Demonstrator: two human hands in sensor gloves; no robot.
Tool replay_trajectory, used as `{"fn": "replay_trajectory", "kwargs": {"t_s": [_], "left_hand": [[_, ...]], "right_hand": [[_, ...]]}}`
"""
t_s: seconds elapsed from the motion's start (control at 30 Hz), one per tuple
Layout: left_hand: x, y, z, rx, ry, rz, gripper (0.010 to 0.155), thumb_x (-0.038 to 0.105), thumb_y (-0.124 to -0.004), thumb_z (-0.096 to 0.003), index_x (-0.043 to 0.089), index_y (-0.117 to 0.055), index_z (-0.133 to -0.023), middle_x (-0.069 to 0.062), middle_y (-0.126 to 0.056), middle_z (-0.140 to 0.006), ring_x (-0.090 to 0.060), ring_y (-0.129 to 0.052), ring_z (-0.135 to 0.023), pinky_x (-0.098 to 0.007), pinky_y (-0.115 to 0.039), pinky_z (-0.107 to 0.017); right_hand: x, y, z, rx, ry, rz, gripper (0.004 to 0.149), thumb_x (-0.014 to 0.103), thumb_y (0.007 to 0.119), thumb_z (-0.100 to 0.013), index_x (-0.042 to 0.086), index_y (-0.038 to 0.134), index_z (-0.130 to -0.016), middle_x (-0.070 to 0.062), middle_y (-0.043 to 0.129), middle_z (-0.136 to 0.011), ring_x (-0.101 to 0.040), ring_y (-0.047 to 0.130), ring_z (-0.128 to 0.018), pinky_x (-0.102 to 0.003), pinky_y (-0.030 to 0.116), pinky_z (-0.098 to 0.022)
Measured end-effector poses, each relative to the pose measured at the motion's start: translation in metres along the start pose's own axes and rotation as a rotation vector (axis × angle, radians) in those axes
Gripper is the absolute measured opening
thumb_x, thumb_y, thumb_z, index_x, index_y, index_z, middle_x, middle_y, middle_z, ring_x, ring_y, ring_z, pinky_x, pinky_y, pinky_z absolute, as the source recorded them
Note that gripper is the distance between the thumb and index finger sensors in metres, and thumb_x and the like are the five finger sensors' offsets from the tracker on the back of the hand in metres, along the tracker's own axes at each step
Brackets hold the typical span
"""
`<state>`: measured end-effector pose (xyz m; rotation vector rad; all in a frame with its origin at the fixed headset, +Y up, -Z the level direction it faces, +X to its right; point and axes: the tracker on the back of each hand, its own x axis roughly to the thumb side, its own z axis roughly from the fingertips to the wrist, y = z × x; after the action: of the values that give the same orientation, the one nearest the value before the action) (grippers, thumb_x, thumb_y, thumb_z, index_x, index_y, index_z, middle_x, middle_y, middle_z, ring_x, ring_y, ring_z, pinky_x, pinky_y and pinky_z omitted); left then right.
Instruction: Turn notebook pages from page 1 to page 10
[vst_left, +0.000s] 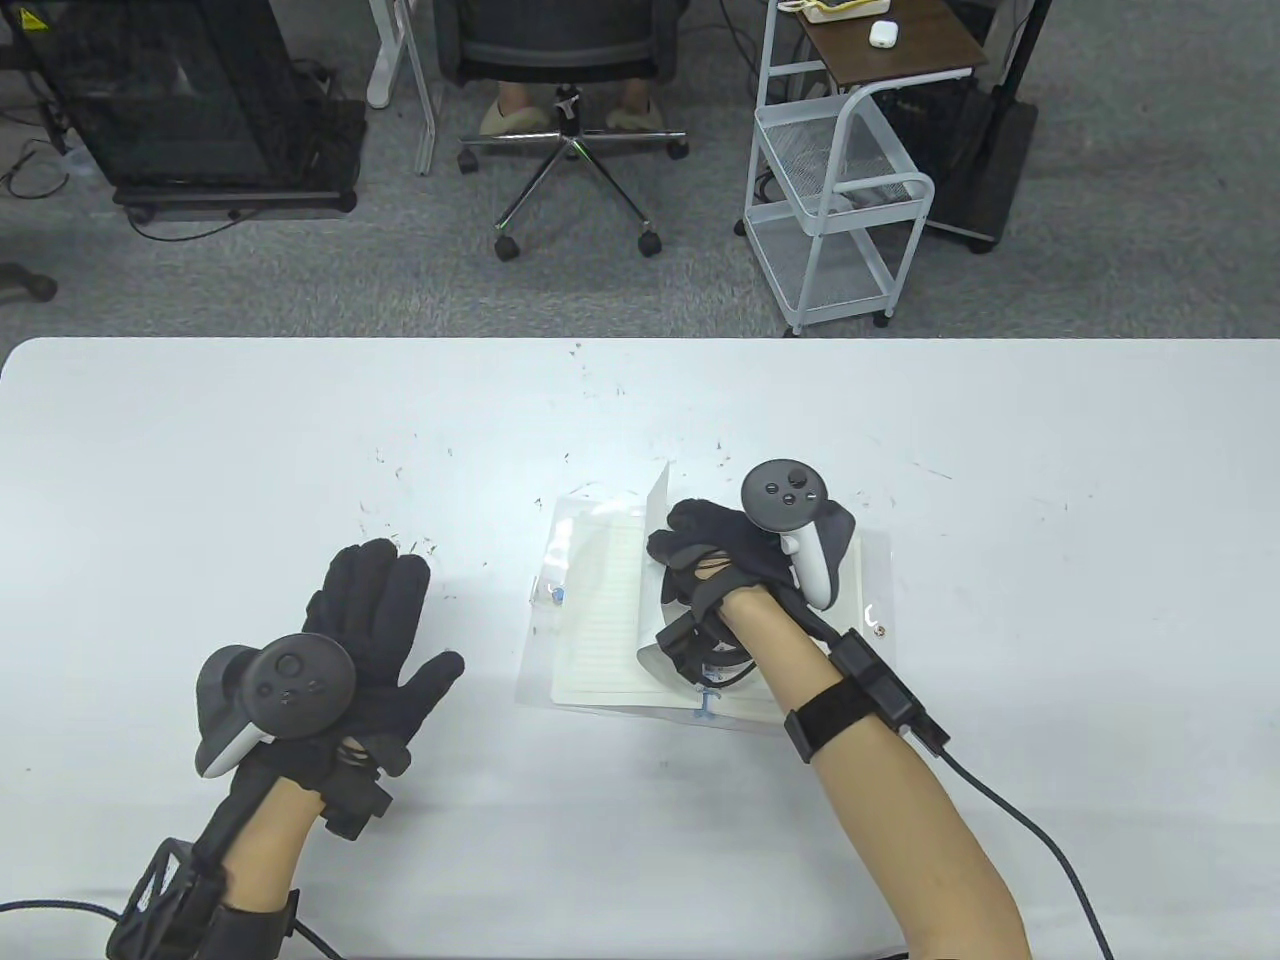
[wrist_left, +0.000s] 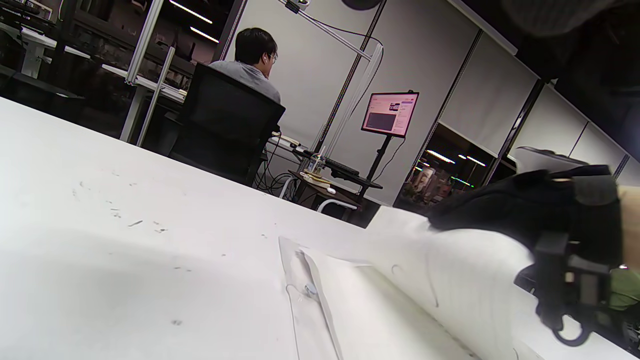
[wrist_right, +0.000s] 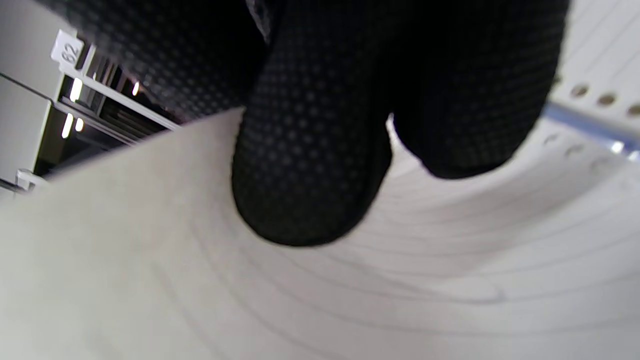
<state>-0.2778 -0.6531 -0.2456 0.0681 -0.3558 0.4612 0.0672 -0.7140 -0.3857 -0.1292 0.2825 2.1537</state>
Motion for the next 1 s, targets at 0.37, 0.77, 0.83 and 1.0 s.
{"fn": "replay_trajectory", "kwargs": {"t_s": [0.37, 0.77, 0.83, 1.0], "left_hand": [[0.001, -0.001, -0.001, -0.016, -0.004, -0.005, 0.088, 0.069, -0.065, -0.0447, 0.022, -0.036, -0.114, -0.012, -0.022, -0.119, -0.049, -0.02, -0.114, -0.071, -0.033, -0.074], [0.001, -0.003, -0.001, -0.026, 0.0, -0.009, 0.088, 0.069, -0.065, -0.0446, 0.022, -0.036, -0.113, -0.012, -0.023, -0.119, -0.049, -0.02, -0.114, -0.071, -0.034, -0.074], [0.001, -0.002, -0.001, -0.024, 0.0, -0.009, 0.089, 0.069, -0.065, -0.0442, 0.022, -0.036, -0.114, -0.012, -0.023, -0.119, -0.049, -0.02, -0.114, -0.071, -0.034, -0.074], [0.001, -0.002, -0.001, -0.022, -0.001, -0.013, 0.089, 0.069, -0.065, -0.0442, 0.022, -0.036, -0.113, -0.012, -0.023, -0.119, -0.049, -0.02, -0.114, -0.071, -0.034, -0.074]], "right_hand": [[-0.004, 0.055, -0.021, 0.088, 0.029, 0.17, 0.06, 0.033, 0.091, -0.042, 0.003, 0.065, -0.087, -0.011, 0.1, -0.06, -0.009, 0.111, -0.028, -0.037, 0.094, -0.027], [-0.009, 0.029, -0.005, 0.058, -0.041, 0.136, 0.067, 0.049, 0.082, -0.047, 0.001, 0.061, -0.089, -0.018, 0.096, -0.067, -0.018, 0.111, -0.035, -0.043, 0.092, -0.03], [-0.014, 0.015, -0.001, 0.028, -0.044, 0.13, 0.068, 0.049, 0.082, -0.047, 0.001, 0.06, -0.09, -0.019, 0.095, -0.068, -0.019, 0.111, -0.036, -0.044, 0.091, -0.031], [-0.033, -0.031, 0.013, -0.105, -0.067, 0.154, 0.073, 0.051, 0.083, -0.046, 0.003, 0.055, -0.093, -0.023, 0.088, -0.077, -0.028, 0.107, -0.049, -0.05, 0.087, -0.038]]}}
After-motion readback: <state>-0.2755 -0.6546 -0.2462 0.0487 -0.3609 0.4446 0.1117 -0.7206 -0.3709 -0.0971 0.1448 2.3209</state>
